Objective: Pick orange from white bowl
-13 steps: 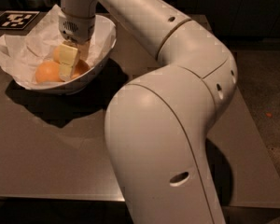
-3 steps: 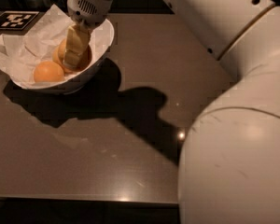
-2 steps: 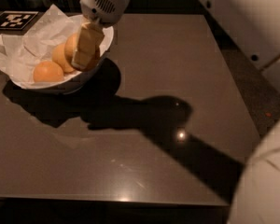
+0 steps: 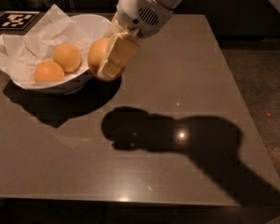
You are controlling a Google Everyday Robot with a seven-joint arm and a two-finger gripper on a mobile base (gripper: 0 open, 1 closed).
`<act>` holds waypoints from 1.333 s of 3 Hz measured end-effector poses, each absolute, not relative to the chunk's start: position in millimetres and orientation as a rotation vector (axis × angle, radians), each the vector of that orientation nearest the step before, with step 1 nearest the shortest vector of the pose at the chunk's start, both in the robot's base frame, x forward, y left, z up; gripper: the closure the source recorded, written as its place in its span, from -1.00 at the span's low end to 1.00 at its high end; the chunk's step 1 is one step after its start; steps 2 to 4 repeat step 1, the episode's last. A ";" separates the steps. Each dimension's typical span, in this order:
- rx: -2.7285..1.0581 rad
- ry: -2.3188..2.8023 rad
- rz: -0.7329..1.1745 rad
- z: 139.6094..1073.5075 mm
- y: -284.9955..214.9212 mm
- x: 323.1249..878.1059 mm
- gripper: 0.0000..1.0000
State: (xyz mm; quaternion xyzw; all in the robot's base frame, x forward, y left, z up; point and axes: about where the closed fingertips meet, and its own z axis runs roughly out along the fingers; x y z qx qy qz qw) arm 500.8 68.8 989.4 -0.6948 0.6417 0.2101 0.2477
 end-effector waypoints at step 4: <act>-1.889 1.732 0.555 986.5 53.8 481.8 1.00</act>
Offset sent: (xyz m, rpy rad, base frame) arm 0.0000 0.0000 0.0000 0.0000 0.0000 0.0000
